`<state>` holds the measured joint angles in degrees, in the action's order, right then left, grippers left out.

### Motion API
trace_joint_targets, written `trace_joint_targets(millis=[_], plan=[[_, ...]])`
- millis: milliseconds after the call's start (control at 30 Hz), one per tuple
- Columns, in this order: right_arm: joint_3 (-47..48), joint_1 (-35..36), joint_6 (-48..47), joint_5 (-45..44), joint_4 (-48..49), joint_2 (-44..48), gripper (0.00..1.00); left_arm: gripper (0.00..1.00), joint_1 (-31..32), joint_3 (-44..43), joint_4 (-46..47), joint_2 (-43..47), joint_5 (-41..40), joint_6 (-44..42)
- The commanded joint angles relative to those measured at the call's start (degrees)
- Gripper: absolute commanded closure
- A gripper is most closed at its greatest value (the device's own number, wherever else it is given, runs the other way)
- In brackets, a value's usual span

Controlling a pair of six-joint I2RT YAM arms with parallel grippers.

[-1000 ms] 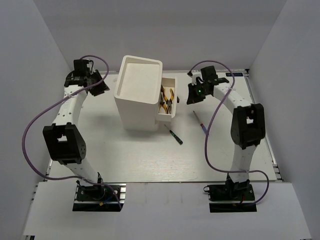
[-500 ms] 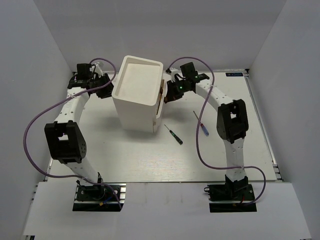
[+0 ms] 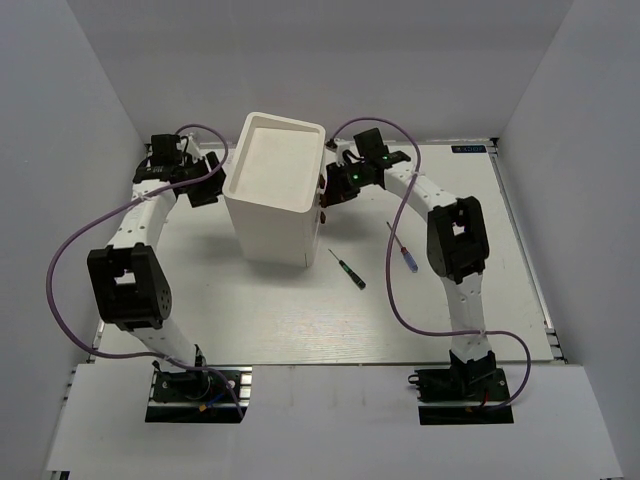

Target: Sort the tools into containers

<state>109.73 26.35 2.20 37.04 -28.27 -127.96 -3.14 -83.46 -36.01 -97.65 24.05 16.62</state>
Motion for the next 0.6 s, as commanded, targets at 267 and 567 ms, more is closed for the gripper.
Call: trace_joint_targets(millis=[267,567], plan=[[-17.25,0.28,-16.76,9.35,17.06,4.48,0.39,0.23,-0.03,2.43,-3.89,7.38,-0.94,6.41],[-25.17,-0.07,-21.45,8.41,38.51,4.03,0.34,0.21,-0.03,5.94,-3.28,9.23,-0.94,6.41]])
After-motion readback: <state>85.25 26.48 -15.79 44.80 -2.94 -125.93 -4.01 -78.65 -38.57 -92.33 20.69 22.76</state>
